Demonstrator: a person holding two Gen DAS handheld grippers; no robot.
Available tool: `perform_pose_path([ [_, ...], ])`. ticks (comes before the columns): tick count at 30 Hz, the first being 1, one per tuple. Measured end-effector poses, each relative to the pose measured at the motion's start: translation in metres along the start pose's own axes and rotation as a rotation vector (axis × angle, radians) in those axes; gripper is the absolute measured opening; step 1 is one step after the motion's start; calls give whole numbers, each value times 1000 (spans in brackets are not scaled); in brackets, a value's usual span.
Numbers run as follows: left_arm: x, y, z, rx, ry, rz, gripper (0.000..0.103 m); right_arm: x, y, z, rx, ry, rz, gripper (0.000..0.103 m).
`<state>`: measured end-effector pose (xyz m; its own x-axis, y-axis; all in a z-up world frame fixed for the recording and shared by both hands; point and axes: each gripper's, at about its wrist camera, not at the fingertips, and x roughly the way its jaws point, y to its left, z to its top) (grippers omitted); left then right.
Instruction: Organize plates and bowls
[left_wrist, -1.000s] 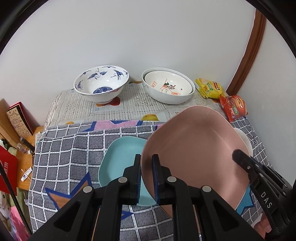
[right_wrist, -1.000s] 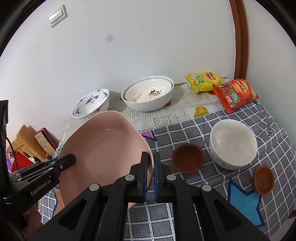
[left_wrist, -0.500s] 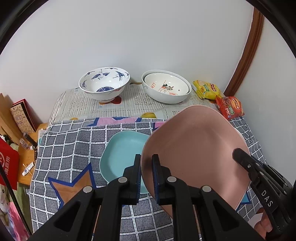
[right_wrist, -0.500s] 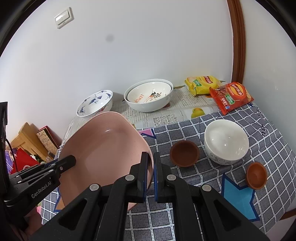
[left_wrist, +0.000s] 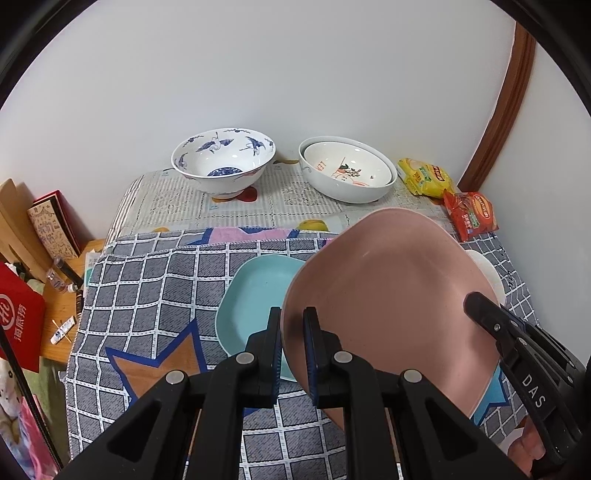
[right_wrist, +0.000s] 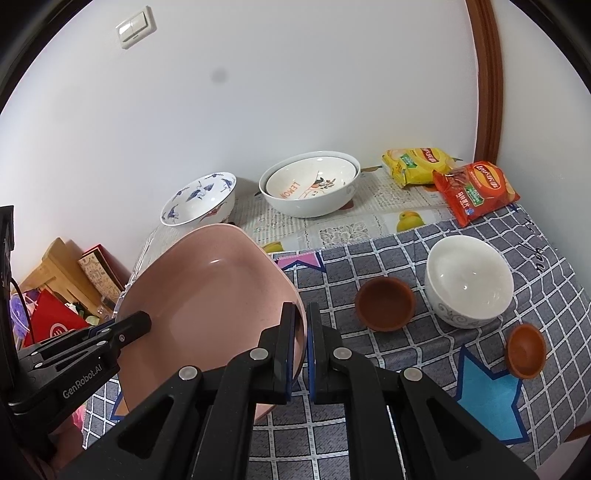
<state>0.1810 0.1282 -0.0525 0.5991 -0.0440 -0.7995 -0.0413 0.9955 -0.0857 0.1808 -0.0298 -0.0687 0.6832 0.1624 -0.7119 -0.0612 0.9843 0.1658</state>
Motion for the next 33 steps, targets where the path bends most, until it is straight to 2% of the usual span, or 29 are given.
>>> perform_pose_path([
  [33, 24, 20, -5, -43, 45, 23, 11, 30, 17, -4, -38, 46, 10, 6],
])
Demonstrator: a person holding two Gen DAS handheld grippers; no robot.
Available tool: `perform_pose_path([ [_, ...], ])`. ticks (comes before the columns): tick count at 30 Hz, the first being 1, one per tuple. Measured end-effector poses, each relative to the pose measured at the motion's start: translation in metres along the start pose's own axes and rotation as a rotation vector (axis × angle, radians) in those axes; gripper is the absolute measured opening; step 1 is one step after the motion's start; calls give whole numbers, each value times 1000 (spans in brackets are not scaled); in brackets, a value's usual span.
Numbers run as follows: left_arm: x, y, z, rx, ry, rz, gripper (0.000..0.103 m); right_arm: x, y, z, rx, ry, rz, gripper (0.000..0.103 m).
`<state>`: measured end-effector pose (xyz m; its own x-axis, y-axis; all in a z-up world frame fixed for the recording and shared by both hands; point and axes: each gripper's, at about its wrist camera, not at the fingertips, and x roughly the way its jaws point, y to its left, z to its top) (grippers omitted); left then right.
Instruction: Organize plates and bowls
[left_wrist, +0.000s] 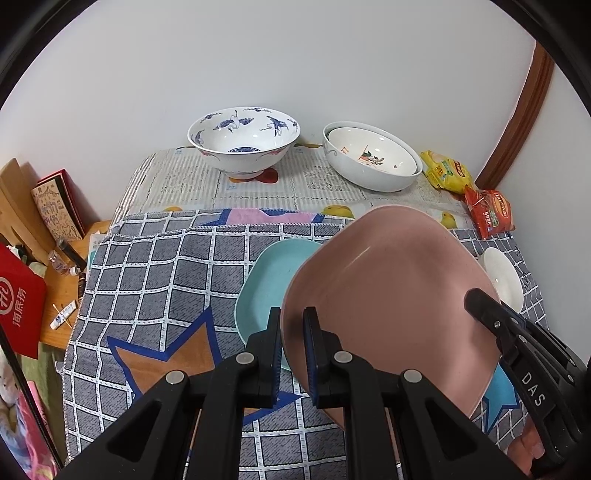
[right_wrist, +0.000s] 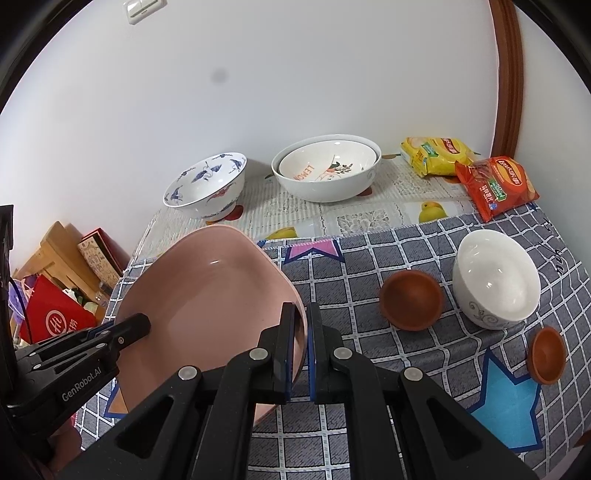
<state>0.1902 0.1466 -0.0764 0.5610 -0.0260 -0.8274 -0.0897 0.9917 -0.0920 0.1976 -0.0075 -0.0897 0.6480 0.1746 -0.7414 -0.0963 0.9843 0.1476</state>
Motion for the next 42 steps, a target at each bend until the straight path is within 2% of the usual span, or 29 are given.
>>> perform_pose_path([
  [24, 20, 18, -2, -29, 35, 8, 11, 23, 12, -1, -22, 37, 4, 6],
  [37, 30, 12, -3, 47, 37, 36, 13, 31, 12, -3, -14, 46, -6, 6],
  [42, 27, 11, -2, 39, 31, 33, 12, 29, 10, -3, -8, 38, -3, 6],
])
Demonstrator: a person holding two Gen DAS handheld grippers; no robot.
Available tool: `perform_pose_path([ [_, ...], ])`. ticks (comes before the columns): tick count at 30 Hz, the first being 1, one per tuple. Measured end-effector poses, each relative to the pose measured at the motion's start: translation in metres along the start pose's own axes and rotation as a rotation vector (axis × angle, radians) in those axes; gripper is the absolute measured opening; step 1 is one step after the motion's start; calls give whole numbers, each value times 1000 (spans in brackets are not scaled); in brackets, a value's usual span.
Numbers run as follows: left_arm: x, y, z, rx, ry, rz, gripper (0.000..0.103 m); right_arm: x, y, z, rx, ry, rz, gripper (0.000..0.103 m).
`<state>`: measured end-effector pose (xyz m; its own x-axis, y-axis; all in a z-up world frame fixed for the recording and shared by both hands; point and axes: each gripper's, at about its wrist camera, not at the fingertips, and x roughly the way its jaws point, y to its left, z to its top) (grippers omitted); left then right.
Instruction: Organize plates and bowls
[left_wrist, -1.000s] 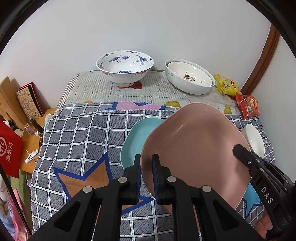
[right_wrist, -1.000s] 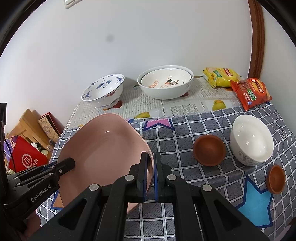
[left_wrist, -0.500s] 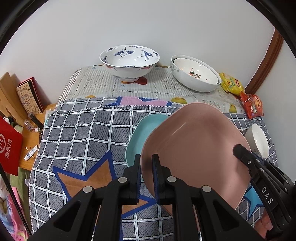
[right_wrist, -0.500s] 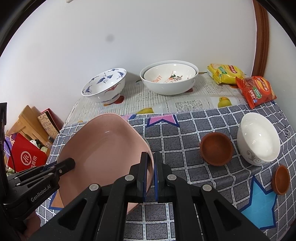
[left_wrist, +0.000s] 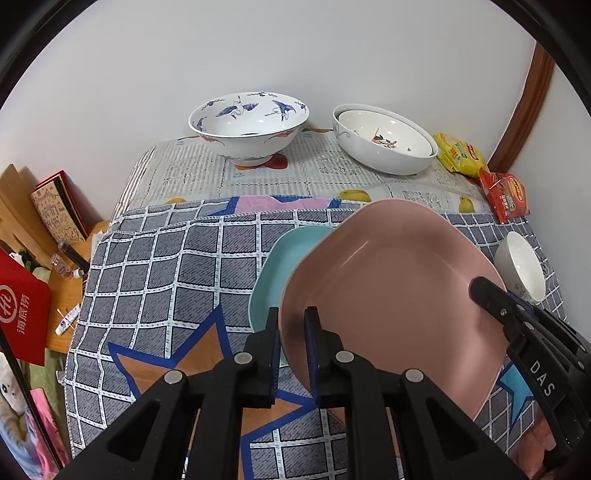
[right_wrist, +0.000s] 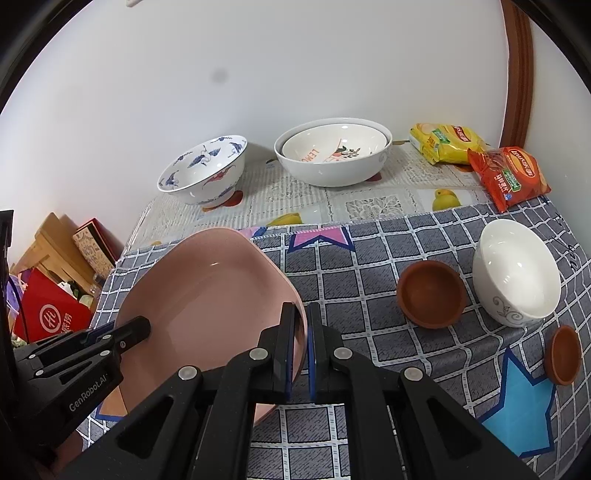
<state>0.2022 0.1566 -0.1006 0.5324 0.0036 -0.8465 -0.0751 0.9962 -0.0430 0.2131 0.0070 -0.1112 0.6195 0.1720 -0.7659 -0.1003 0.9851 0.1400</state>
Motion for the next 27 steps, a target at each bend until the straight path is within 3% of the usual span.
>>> perform_pose_path([
  [27, 31, 6, -4, -36, 53, 27, 12, 34, -7, -2, -7, 54, 31, 7],
])
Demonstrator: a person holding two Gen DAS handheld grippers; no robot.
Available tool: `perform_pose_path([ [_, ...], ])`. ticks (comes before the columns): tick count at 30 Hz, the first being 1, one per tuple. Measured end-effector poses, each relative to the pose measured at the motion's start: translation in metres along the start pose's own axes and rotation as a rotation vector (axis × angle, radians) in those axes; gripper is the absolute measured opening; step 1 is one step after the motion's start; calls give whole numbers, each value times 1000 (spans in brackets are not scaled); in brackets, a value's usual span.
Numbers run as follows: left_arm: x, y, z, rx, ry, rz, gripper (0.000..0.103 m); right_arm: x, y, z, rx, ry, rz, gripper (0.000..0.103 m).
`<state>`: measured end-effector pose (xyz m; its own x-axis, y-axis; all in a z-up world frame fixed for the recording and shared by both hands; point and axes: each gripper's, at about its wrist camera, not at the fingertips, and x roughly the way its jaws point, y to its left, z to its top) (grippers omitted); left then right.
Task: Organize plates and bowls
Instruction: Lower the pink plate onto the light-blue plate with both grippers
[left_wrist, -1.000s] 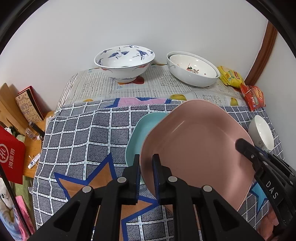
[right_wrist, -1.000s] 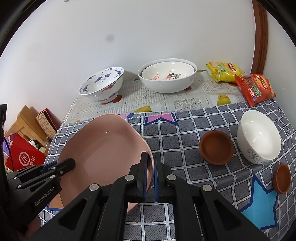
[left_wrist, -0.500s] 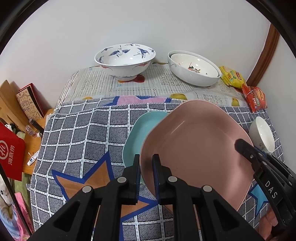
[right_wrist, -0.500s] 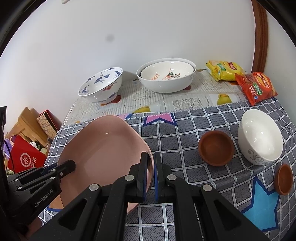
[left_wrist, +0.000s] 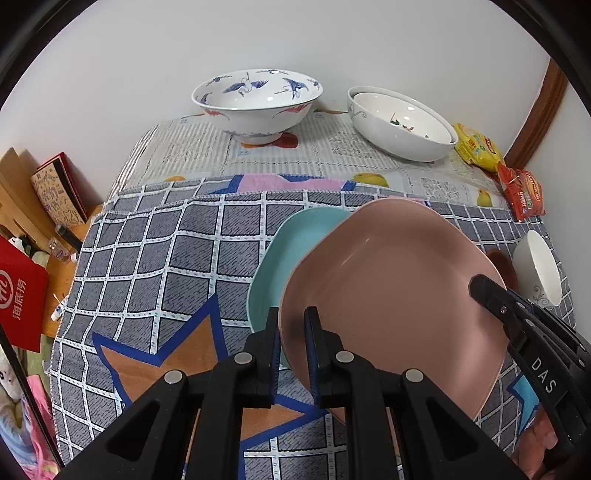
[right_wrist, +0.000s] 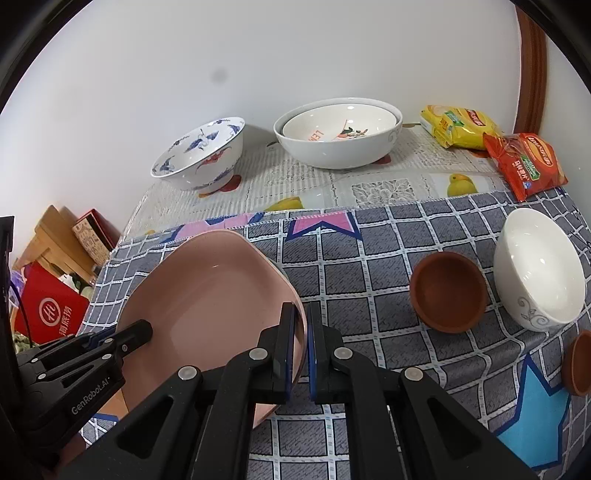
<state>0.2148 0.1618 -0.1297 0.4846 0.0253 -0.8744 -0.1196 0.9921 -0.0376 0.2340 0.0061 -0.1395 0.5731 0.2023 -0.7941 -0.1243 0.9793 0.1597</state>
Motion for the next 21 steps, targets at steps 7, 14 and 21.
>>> perform_pose_path([
  [7, 13, 5, 0, -4, 23, 7, 12, 16, 3, -2, -4, 28, 0, 7],
  [14, 21, 7, 1, -9, 32, 2, 12, 26, 3, -2, -8, 36, -6, 7],
  [21, 24, 11, 4, -19, 34, -2, 12, 30, 5, 1, -11, 36, 0, 7],
])
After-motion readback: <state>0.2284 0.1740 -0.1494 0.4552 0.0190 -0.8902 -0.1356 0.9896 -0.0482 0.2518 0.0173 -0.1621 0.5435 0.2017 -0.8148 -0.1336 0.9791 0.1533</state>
